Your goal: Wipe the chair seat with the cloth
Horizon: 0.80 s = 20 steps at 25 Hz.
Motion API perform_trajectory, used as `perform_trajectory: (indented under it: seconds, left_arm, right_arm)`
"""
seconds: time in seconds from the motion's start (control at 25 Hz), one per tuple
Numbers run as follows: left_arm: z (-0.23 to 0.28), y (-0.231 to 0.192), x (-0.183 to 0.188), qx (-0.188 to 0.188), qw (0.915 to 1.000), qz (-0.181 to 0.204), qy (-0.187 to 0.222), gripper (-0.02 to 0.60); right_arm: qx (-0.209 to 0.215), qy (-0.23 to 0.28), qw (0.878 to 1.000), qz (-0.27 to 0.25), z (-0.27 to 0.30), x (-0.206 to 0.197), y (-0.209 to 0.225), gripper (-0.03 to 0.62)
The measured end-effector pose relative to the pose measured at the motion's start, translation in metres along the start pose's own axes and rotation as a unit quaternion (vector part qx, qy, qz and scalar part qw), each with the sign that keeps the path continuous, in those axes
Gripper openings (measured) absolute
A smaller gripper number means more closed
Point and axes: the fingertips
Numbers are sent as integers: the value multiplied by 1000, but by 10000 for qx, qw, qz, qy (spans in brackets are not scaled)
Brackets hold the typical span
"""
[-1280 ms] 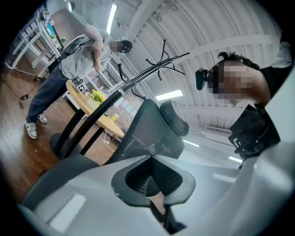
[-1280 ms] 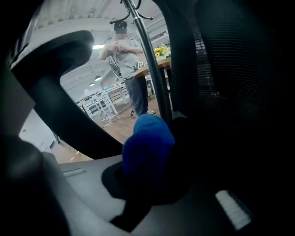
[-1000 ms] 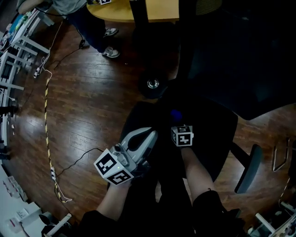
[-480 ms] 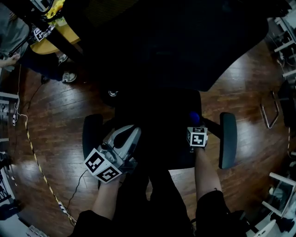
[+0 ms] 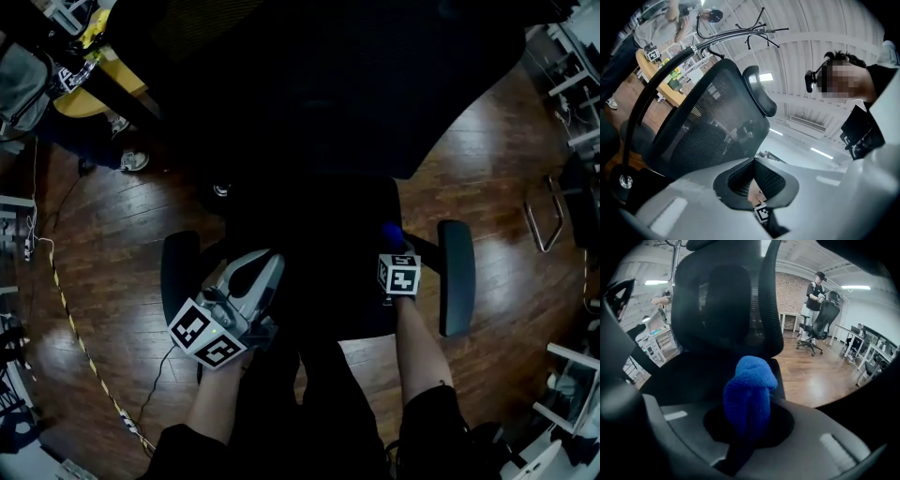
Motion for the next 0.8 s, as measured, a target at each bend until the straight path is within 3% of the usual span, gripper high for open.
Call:
perform_trajectory:
  seconds: [0.08,0.2,0.32,0.48,0.64,0.8]
  left_arm:
    - [-6,-2,7,93,9999,-2,133,-8]
    - [-26,-9,19,326,9986,-21,405,-8]
    - [-54,-14,30,613,9960,17,648,-8]
    - [-94,-18,46,935,9907,69,982,-8]
    - [-135,-27,56,1289,9837,135,1244,-8]
    - [-163,-31,58,1465,9792,124,1399,-8]
  right_arm:
    - [288,169,9994,-95,4,20,-28,34]
    - [946,313,9947,-241,20,42,-104,34]
    - [1698,256,9840,-473,35,50,-195,34]
    - [2366,102,9690,-702,35,51,-293,34]
    - [2754,42,9570,-914,30,44,-364,34]
    - [2624,91,9592,-1050,30,35,-382,34]
Point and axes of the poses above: the fingertips, and each gripper's own axes: z forward along the fingers, y to its right, x out of its top, and after that the axes turned 6 degrees about -z, right-handed
